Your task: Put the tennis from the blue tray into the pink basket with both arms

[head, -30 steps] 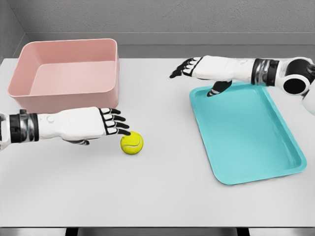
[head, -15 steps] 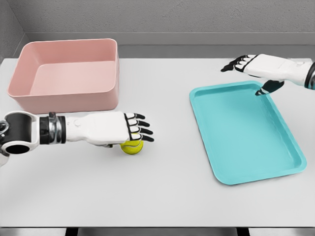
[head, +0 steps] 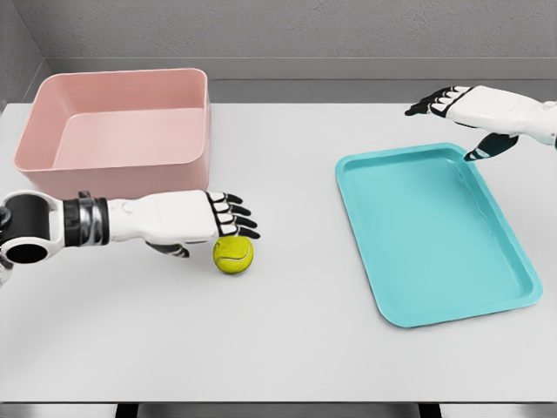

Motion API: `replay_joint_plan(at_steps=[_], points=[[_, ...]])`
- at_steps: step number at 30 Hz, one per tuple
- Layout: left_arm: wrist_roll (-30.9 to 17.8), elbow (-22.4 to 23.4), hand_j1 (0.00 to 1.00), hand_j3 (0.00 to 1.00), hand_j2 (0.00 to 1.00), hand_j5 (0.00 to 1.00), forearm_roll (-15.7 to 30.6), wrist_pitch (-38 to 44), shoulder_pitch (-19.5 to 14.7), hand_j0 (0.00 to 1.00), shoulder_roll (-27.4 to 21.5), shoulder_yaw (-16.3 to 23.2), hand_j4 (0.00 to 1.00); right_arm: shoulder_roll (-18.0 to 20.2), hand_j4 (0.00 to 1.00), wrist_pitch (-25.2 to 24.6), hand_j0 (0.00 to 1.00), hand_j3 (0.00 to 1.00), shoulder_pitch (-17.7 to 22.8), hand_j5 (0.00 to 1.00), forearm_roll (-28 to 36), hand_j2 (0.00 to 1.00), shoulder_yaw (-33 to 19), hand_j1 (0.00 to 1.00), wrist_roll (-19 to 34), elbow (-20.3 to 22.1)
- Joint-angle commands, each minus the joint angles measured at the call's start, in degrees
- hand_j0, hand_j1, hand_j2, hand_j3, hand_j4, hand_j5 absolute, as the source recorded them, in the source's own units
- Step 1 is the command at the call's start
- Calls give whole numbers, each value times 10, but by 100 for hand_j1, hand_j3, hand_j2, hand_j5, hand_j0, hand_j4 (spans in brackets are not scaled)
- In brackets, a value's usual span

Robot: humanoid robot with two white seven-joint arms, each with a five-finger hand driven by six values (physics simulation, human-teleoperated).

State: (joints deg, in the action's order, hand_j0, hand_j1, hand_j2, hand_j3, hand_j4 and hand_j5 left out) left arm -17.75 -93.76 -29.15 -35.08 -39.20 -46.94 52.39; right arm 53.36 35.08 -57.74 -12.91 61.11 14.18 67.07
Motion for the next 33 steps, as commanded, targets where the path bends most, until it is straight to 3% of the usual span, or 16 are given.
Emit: replay_joint_plan(at_steps=[1, 7, 12, 33], points=[[-1, 14, 100, 100, 100, 100, -5, 1, 0, 100, 18, 5, 100, 1, 100, -1, 100, 100, 0, 100, 3, 100, -1, 100, 0, -1], [0, 20, 100, 100, 100, 100, -20, 1, -3, 100, 34, 29, 100, 0, 100, -1, 100, 100, -1, 100, 3, 100, 0, 100, 0, -3], [-7, 19, 100, 100, 100, 100, -27, 1, -4, 100, 39, 31, 100, -7, 100, -1, 100, 100, 0, 100, 3, 100, 1, 100, -1, -26], [-24, 21, 100, 100, 100, 100, -28, 1, -5, 100, 40, 46, 100, -3, 100, -1, 100, 100, 2, 100, 3, 100, 2, 100, 0, -25]])
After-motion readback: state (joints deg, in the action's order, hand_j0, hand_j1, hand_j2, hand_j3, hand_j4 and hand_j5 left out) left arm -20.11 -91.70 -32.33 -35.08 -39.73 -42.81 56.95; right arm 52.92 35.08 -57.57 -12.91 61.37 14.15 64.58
